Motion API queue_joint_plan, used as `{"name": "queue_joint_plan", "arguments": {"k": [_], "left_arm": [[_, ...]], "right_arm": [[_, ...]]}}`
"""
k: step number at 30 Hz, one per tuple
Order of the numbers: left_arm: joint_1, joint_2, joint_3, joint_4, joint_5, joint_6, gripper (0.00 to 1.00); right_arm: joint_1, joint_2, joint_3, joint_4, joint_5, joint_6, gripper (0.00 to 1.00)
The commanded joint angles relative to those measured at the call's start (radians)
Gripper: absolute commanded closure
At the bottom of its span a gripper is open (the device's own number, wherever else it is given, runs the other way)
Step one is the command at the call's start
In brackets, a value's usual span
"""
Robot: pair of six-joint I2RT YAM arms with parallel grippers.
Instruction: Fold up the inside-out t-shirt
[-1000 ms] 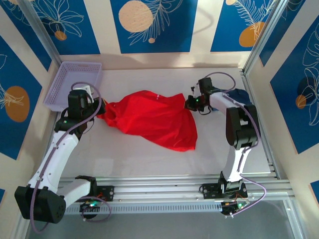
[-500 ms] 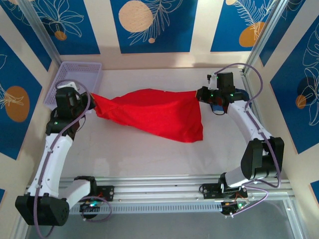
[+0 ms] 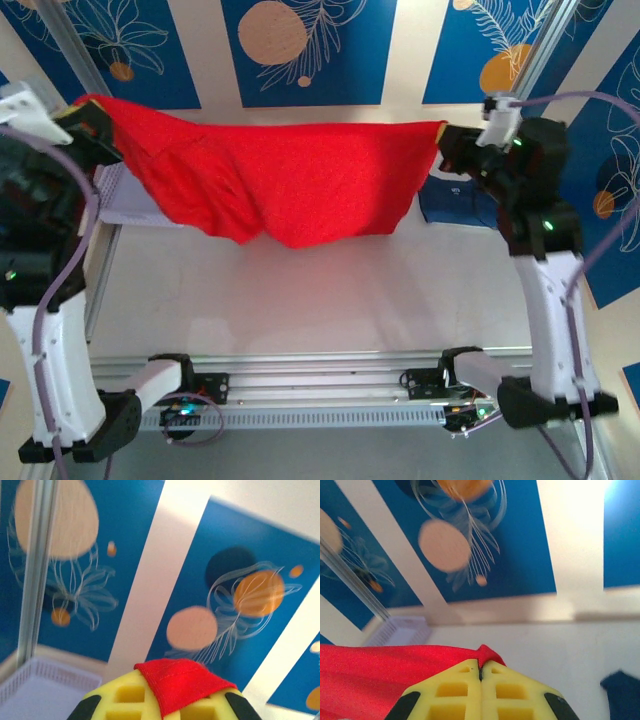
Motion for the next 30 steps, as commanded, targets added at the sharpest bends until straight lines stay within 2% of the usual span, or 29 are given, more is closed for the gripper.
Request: {"name": "queue_joint_plan", "arguments": {"k": [1, 6, 14, 21, 25, 30], "left_arm": [[0.016, 0.054, 0.151, -0.110, -0.021, 0.083, 1.00], [0.016, 0.115, 0.321, -0.190, -0.035, 0.125, 1.00], [0.016, 0.221, 0.226, -0.153, -0.011, 0.112, 1.00], [0.016, 0.325, 0.244, -0.094, 0.049, 0.079, 1.00], [0.016, 0.301, 0.274, -0.077, 0.074, 0.069, 1.00], [0.016, 0.189, 0.273, -0.078, 0.076, 0.079, 1.00]], "right_arm": [[-0.005, -0.049, 0.054, -0.102, 0.050, -0.035, 1.00], [-0.004, -0.116, 0.095, -0.140, 0.069, -0.055, 1.00], [-0.003, -0.072, 0.012, -0.040, 0.101, -0.068, 1.00], [-0.006, 0.046, 0.075, 0.001, 0.080, -0.064, 1.00], [-0.006, 0.036, 0.126, -0.020, 0.063, -0.066, 1.00], [-0.004, -0.040, 0.151, -0.057, 0.056, -0.066, 1.00]]}}
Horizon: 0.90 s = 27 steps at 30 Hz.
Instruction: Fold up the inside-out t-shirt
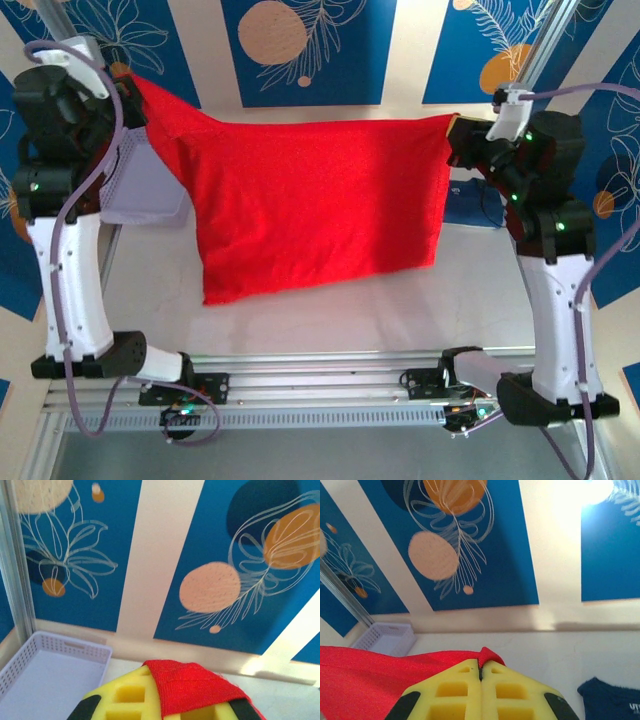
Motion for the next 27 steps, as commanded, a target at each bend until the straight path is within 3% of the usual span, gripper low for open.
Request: {"name": "queue_joint_plan", "arguments": {"k": [1, 9, 14, 21, 27], "left_arm": [[0.015, -0.135, 0.055, 0.073, 0.012, 0.002, 1.00], [0.015, -0.337, 0.060, 0.061, -0.025, 0.041, 1.00], [0.015, -0.374, 0.121, 0.058, -0.052, 0.062, 1.00], [0.015, -0.246, 0.268, 0.051, -0.073, 0.085, 1.00], [0.015, -0.032, 0.175, 0.101, -0.019, 0.063, 1.00]], "right_arm": [[-0.003, -0.096, 0.054, 0.001, -0.006, -0.013, 1.00], [-0.003, -0.253, 0.096, -0.069, -0.022, 0.001, 1.00], [-0.003, -0.296, 0.175, -0.104, -0.004, -0.010, 1.00], [-0.004, -0.259, 0.223, -0.076, 0.053, -0.055, 1.00], [-0.004, -0.144, 0.088, 0.048, 0.117, -0.111, 1.00]]}}
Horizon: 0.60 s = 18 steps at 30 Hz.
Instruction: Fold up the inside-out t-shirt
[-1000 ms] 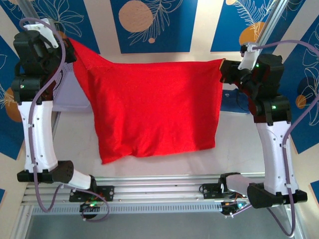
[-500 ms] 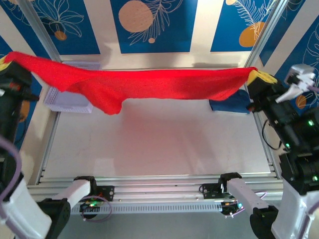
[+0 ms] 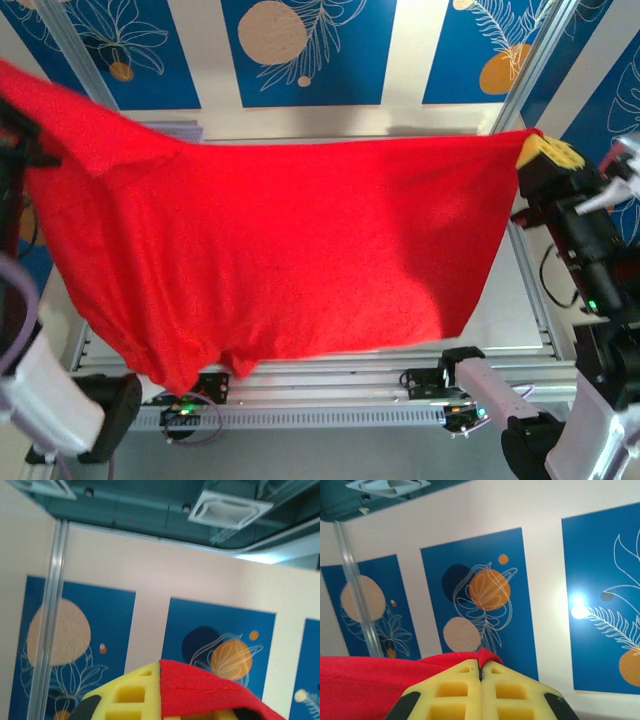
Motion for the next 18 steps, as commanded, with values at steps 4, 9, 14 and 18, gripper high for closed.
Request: {"name": "queue_joint_plan", "arguments": {"k": [4, 9, 14, 18], "left_arm": [[0.008, 0.285, -0.221, 0.146, 0.075, -0.040, 1.00], [-0.004, 0.601, -0.217, 0.230, 0.113, -0.054, 0.92], [-0.019, 1.138, 0.300, 0.084, 0.152, -0.086, 0.62], [-0.021, 1.407, 0.575, 0.070, 0.209, -0.165, 0.35]], "right_arm": [[-0.004, 0.227, -0.207, 0.225, 0.115, -0.092, 1.00], [-0.007, 0.517, -0.271, 0.411, 0.124, -0.098, 1.00], [-0.017, 0.976, -0.037, 0.418, 0.167, -0.069, 0.76], [-0.023, 1.226, 0.216, 0.235, 0.164, -0.060, 0.67]]}}
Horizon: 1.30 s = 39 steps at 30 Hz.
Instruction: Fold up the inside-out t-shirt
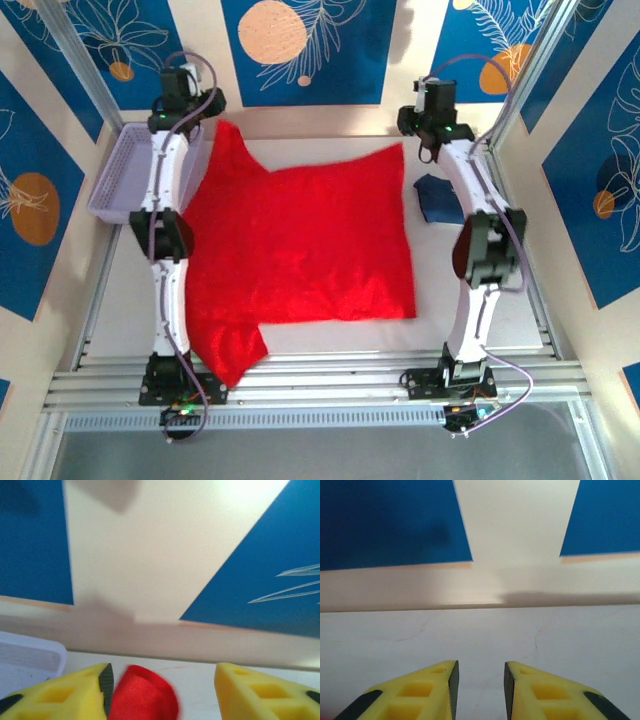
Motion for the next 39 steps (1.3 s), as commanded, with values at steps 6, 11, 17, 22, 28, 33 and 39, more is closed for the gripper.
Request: {"name": "queue_joint_plan", "arguments": {"k": [6, 11, 17, 22, 28, 33, 39], "left_arm": [[-0.027, -0.254, -0.367, 0.048, 0.075, -0.057, 0.23], [-0.065, -0.596, -0.915, 0.171, 0.097, -0.104, 0.22], [-0.101, -0.967, -1.561, 0.390, 0.116, -0.203, 0.22], [-0.112, -1.148, -1.840, 0.388, 0.111, -0.182, 0.21], [-0.135, -1.131, -1.984, 0.423, 0.161, -0.176, 0.22], [-0.193, -1.086, -1.982, 0.436, 0.165, -0.164, 0.22], [-0.232, -1.053, -1.970, 0.444, 0.153, -0.177, 0.22]], "right_arm": [[0.062, -0.101, -0.149, -0.153, -0.107, 0.040, 0.63], [0.175, -0.279, -0.554, -0.065, -0.315, 0.179, 0.60], [0.245, -0.228, -0.655, -0.029, -0.379, 0.240, 0.59], [0.243, -0.124, -0.632, -0.046, -0.388, 0.270, 0.61], [0.207, -0.027, -0.592, -0.124, -0.363, 0.291, 0.62], [0.180, -0.002, -0.581, -0.198, -0.334, 0.279, 0.63], [0.127, -0.001, -0.602, -0.217, -0.376, 0.292, 0.66]]}}
